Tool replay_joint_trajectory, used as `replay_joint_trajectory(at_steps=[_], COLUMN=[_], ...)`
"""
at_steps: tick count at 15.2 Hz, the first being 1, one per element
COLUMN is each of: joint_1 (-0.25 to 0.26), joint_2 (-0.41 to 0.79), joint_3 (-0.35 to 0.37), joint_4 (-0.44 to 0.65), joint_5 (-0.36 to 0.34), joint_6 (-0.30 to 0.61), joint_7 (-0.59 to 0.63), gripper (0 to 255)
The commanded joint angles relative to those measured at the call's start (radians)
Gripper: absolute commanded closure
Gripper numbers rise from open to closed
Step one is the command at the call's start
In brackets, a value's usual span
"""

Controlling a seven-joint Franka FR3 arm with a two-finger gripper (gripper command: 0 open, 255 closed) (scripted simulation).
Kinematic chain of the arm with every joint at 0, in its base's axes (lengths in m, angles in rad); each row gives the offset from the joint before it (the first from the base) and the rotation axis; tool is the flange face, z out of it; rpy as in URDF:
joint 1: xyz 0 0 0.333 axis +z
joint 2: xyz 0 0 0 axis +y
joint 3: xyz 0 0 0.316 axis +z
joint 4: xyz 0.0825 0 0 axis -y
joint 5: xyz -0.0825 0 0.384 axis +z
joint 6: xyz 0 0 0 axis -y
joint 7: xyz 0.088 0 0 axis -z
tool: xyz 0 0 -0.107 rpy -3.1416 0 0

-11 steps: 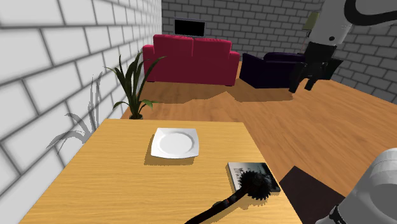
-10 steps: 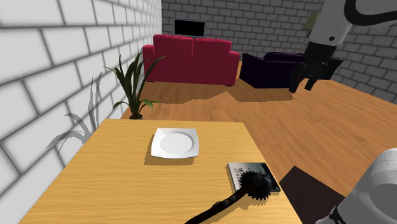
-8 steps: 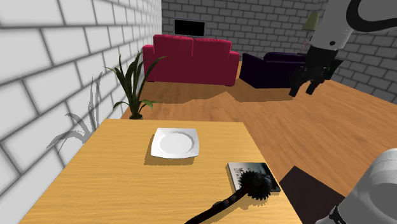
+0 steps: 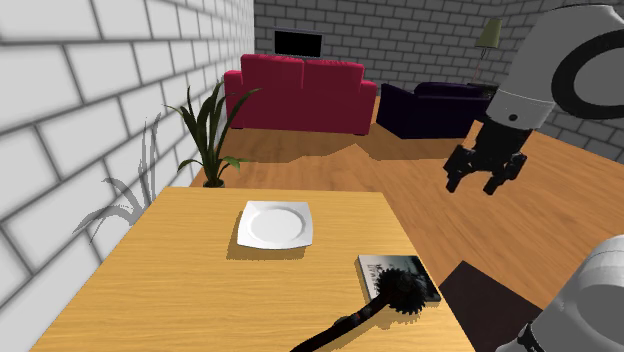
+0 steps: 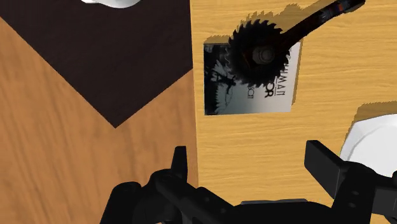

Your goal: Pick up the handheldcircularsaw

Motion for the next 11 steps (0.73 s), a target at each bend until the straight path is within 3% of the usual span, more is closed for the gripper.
replay_joint_trajectory(at_steps=[1,6,11], joint_1=[-0.006,0.008,0.037], joint_2=[-0.038,-0.111,-0.092], joint_3=[0.055,0.219,0.422], joint_4=[-0.063,-0.191,-0.262], joint_5=[0.052,0.207,0.387], joint_6=[0.034,0.115,0.236], joint_7=[0.104,0.364,0.635], gripper=[0,0,0])
